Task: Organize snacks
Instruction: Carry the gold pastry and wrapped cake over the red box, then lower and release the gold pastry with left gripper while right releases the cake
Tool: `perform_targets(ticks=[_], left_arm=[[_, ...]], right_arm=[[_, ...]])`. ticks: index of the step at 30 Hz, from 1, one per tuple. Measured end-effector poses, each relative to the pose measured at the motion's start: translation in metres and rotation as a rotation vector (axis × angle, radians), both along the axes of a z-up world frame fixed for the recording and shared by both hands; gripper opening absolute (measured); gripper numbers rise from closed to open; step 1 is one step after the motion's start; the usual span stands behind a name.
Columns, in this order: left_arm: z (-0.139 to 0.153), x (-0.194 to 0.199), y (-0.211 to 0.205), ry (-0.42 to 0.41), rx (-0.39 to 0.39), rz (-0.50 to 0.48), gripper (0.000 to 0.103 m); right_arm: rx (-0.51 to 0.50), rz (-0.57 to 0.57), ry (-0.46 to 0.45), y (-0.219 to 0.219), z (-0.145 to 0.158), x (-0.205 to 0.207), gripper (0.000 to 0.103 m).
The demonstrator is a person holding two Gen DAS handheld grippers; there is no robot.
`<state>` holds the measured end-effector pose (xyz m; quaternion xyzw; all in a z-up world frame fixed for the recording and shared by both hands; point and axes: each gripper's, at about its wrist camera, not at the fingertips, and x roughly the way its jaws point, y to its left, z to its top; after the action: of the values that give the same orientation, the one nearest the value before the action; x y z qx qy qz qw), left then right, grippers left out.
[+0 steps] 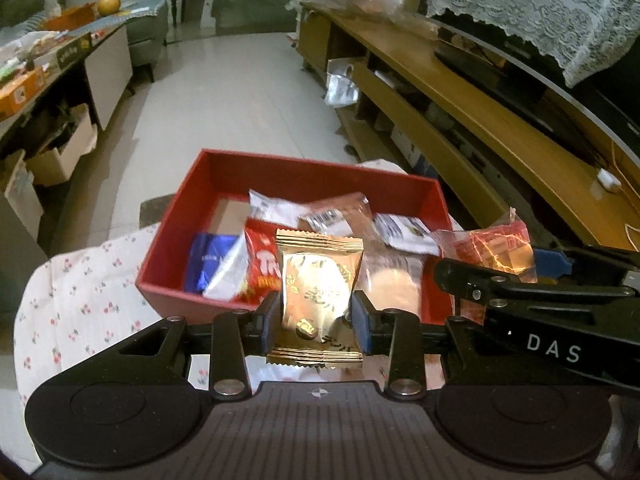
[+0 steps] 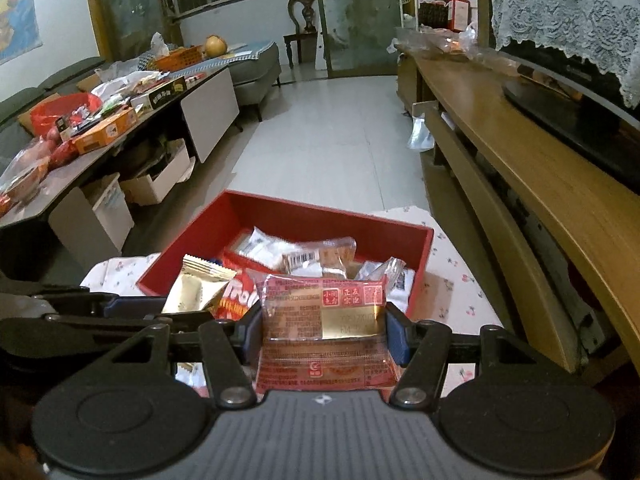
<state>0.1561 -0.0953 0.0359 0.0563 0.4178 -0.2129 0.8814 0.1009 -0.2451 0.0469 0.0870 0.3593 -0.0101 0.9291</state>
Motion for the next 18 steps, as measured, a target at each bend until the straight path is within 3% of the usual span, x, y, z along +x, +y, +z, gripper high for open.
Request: perform_targets(ticks=[18], left_arm=[[-0.024, 0.053, -0.012, -0.019, 0.071, 0.058, 0.044]], right_arm=[[0.028, -0.022, 0.039, -0.008, -0.032, 0.062, 0.085]])
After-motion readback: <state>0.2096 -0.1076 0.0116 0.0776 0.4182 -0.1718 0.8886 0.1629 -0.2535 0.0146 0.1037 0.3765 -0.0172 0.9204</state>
